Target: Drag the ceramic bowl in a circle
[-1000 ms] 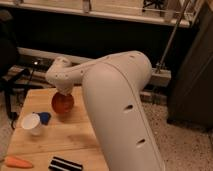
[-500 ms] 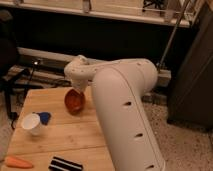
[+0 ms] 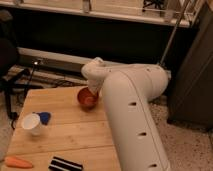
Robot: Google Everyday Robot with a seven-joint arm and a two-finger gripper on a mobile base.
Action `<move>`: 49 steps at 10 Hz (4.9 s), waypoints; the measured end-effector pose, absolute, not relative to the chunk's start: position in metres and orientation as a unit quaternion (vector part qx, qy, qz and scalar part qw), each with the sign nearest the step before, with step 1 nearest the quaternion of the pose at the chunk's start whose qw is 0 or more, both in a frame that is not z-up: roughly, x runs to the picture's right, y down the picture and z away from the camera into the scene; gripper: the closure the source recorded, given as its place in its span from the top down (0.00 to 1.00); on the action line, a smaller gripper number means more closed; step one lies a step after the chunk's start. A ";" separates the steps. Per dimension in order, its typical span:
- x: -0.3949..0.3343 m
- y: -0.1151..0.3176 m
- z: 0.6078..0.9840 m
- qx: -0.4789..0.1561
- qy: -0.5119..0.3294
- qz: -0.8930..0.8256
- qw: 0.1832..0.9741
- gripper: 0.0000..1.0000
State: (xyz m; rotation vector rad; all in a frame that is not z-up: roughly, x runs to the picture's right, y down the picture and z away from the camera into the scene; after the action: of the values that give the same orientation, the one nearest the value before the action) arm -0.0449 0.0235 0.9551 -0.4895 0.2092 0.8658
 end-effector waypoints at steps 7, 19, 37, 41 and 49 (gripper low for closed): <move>0.036 0.101 0.900 -0.170 0.092 0.362 0.912 0.00; -0.088 0.243 0.777 -0.169 0.015 0.129 0.977 0.00; -0.308 0.098 0.816 -0.184 -0.045 0.154 0.970 0.00; -0.244 0.027 0.863 -0.178 -0.002 0.246 0.953 0.00; -0.054 0.015 0.946 -0.185 0.099 0.387 0.898 0.00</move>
State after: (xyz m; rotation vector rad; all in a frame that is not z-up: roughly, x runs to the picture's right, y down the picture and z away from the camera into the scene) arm -0.0541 0.0155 0.9457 -0.3840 0.2041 0.8007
